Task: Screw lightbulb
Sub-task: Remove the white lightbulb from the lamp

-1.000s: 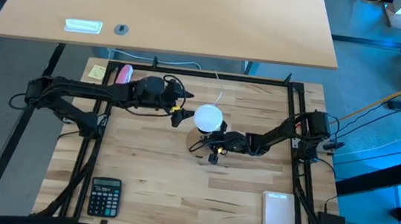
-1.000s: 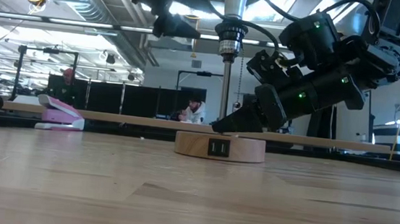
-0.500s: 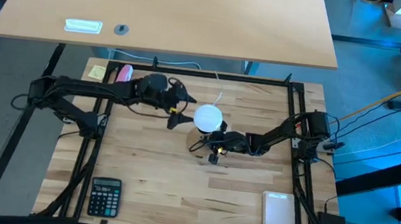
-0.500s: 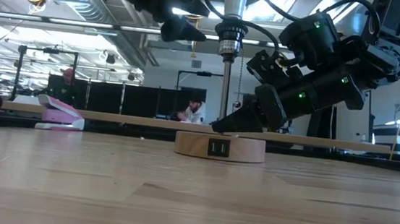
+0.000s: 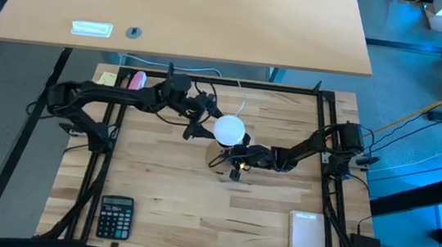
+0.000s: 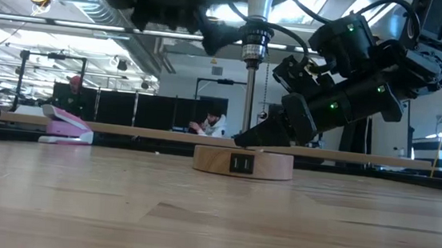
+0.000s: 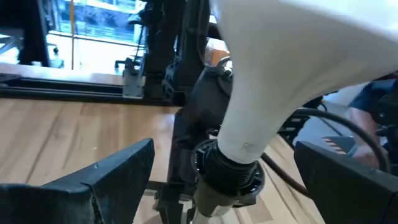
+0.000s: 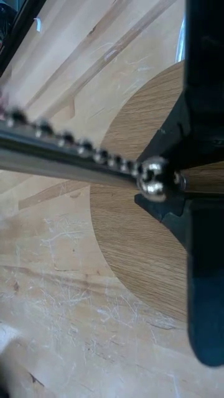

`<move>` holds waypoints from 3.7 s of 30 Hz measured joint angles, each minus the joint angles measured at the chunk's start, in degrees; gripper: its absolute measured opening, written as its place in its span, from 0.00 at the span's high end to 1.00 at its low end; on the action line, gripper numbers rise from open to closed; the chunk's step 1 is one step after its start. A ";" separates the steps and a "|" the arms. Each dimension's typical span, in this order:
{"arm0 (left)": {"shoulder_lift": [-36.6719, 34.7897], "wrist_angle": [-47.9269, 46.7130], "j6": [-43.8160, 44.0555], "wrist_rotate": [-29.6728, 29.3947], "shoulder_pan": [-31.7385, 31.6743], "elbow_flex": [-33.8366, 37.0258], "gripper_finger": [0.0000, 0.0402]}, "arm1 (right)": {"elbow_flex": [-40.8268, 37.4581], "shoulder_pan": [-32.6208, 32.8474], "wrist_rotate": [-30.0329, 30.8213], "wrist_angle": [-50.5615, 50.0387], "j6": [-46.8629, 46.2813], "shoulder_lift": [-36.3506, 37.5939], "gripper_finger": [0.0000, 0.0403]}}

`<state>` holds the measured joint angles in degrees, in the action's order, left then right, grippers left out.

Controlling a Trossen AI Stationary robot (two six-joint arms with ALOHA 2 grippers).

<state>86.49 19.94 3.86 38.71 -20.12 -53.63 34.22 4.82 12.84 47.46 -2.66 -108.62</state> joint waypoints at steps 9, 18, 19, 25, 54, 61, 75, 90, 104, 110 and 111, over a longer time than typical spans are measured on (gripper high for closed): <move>5.22 11.96 3.71 4.77 2.14 0.00 0.06 | 0.00 0.00 -0.15 0.59 0.09 -0.02 0.89; 6.56 14.65 3.26 2.52 4.09 -1.55 0.06 | 0.00 0.00 -0.13 0.82 0.13 -0.02 0.89; 6.80 14.50 3.26 2.48 4.45 -1.89 0.06 | 0.00 0.00 -0.13 0.90 0.13 -0.02 0.89; 7.77 13.76 3.28 2.41 5.52 -3.02 0.07 | 0.00 0.00 -0.13 0.90 0.14 -0.02 0.89; 7.45 9.51 5.67 -55.29 20.73 -3.17 0.62 | 0.03 0.09 1.18 0.48 -0.20 0.09 0.89; 7.85 9.14 9.28 -77.53 27.47 -3.15 0.66 | 0.09 0.07 1.43 -0.42 -0.51 0.00 0.89; 8.14 9.03 10.01 -84.03 29.90 -2.97 0.58 | 0.07 0.00 2.69 -0.46 -0.47 -0.02 0.89; 8.16 8.85 9.68 -81.65 29.79 -2.84 0.49 | 0.02 0.00 2.67 -0.48 -0.04 0.00 0.89; 3.78 1.48 8.78 -79.99 31.03 -2.84 0.31 | 0.00 0.02 2.63 -0.52 0.07 0.02 0.89; -0.83 -7.88 10.63 -73.77 32.12 -2.86 0.31 | 0.00 0.02 2.43 -0.52 0.07 0.02 0.89; -2.06 -10.22 11.05 -72.35 32.13 -2.89 0.31 | 0.00 0.02 2.40 -0.52 0.07 0.02 0.89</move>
<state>84.43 9.72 14.90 -33.64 12.01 -56.51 34.22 4.84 15.23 46.94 -2.59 -108.60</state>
